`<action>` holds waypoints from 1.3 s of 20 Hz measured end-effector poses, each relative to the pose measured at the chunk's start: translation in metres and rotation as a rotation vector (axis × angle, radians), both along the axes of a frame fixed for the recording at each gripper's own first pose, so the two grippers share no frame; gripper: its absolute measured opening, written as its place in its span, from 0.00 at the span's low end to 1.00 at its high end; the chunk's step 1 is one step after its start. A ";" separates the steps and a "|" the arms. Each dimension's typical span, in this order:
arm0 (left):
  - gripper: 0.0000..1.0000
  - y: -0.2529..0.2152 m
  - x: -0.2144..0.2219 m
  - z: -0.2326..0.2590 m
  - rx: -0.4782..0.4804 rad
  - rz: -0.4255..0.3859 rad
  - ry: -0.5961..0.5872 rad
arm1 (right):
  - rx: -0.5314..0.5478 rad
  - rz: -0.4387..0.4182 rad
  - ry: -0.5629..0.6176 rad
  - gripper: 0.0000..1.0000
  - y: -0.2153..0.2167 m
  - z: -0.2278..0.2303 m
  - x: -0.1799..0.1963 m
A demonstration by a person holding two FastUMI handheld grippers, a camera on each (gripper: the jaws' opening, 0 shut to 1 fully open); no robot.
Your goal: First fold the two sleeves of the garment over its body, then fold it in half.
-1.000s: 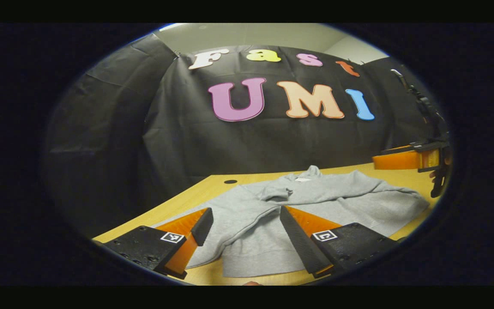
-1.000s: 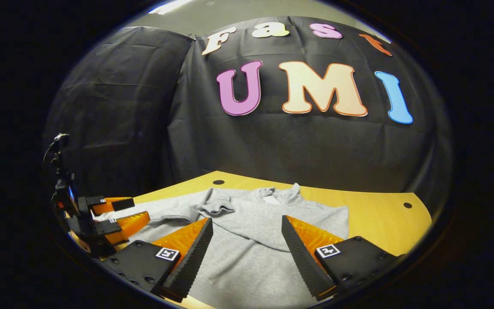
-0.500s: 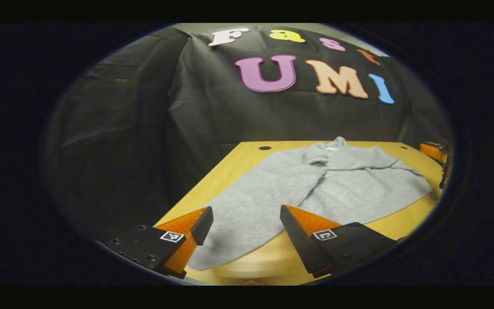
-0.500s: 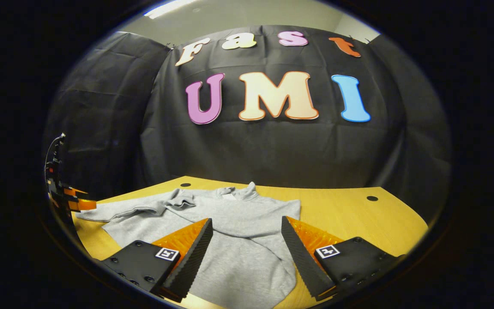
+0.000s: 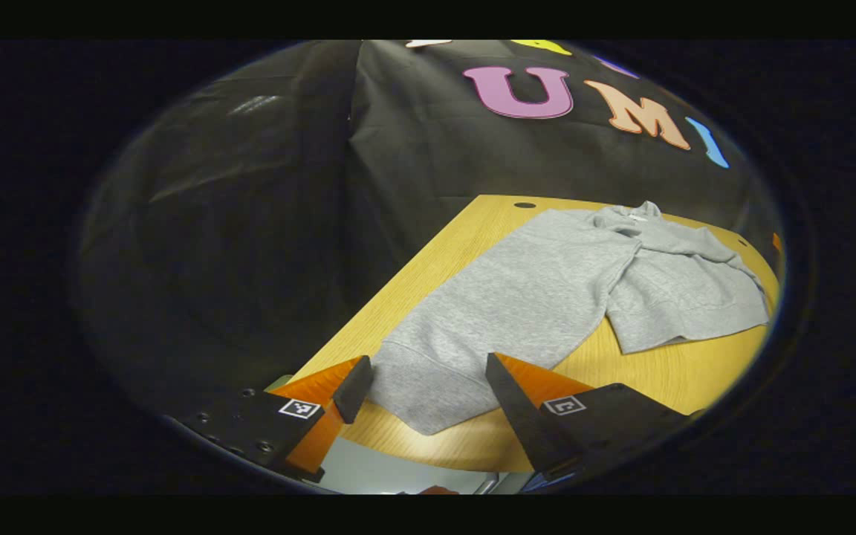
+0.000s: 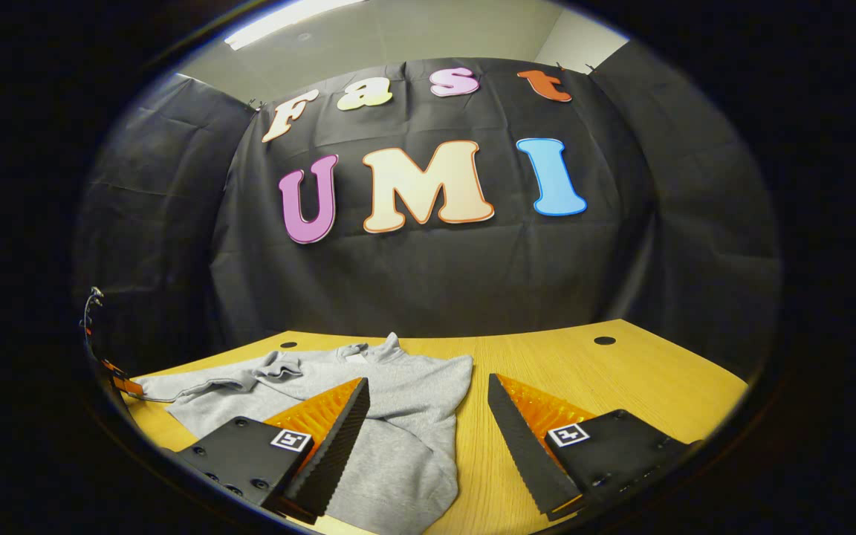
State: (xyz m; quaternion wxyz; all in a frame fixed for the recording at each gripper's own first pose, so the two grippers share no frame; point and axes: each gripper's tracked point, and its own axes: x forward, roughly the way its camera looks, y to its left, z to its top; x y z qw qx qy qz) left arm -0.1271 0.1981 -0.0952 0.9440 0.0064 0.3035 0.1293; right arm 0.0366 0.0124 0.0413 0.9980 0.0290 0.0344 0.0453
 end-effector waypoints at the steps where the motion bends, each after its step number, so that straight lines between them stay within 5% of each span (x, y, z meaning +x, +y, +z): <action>1: 0.94 0.000 0.001 0.001 0.001 -0.003 -0.002 | -0.004 -0.006 -0.011 0.99 -0.002 0.003 0.000; 8: 0.93 -0.007 0.002 -0.004 -0.059 -0.023 0.017 | 0.010 -0.034 0.004 0.99 -0.015 -0.003 -0.006; 10: 0.86 -0.011 0.004 -0.008 -0.060 -0.034 0.010 | 0.023 -0.037 0.003 0.99 -0.017 -0.004 -0.006; 15: 0.46 -0.022 0.009 -0.007 -0.055 -0.048 -0.007 | 0.008 -0.041 0.007 0.99 -0.021 -0.009 -0.010; 18: 0.34 -0.021 0.009 -0.006 -0.051 -0.013 -0.026 | 0.000 -0.034 0.017 0.99 -0.021 -0.015 -0.011; 21: 0.08 -0.021 0.011 -0.004 -0.046 0.011 -0.025 | 0.000 -0.030 0.026 0.99 -0.024 -0.020 -0.012; 26: 0.00 -0.023 0.016 0.003 -0.049 0.043 -0.005 | 0.019 -0.054 0.053 0.99 -0.039 -0.031 -0.019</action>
